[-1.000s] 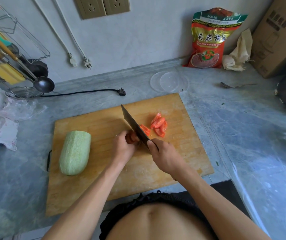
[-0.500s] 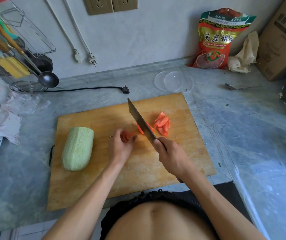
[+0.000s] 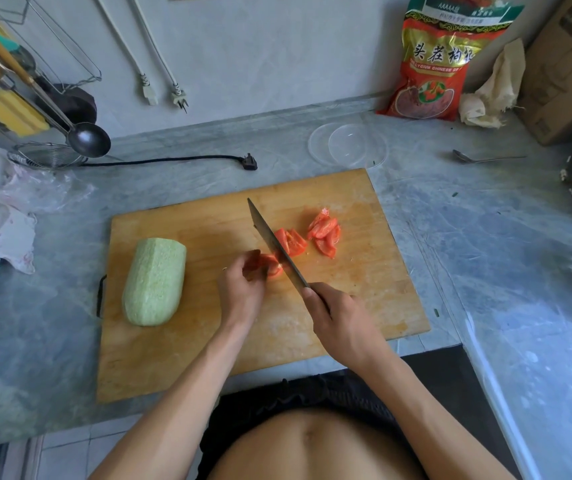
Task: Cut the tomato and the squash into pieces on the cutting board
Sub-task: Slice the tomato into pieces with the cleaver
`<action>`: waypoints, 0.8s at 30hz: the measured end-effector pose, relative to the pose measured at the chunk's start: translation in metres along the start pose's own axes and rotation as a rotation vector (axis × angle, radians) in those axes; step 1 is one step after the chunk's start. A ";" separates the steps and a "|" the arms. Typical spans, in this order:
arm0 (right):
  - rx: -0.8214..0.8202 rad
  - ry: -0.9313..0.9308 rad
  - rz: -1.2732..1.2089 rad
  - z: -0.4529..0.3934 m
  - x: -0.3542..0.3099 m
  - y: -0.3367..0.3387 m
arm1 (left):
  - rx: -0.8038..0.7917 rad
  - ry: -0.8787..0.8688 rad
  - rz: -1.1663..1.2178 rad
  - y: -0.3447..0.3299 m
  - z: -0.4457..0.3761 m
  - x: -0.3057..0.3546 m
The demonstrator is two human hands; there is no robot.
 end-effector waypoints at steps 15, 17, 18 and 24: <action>-0.048 0.028 -0.054 -0.001 -0.014 -0.026 | 0.084 0.180 0.160 0.026 0.026 -0.025; -0.049 0.028 -0.066 0.002 -0.014 -0.026 | 0.074 0.112 0.086 0.025 0.036 -0.017; -0.050 0.028 -0.064 0.005 -0.013 -0.025 | 0.074 0.080 0.059 0.025 0.041 -0.014; -0.060 0.009 -0.021 0.025 -0.006 -0.017 | 0.095 0.058 0.061 0.019 0.056 -0.011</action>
Point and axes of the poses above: each hand's wrist, its own z-axis away from the middle knuckle, its own y-axis out of the back of the hand, x = y × z, the point moved 10 cm from there along -z, towards the middle knuckle, and after that the axes turned 1 degree about -x, right-handed, at the moved point
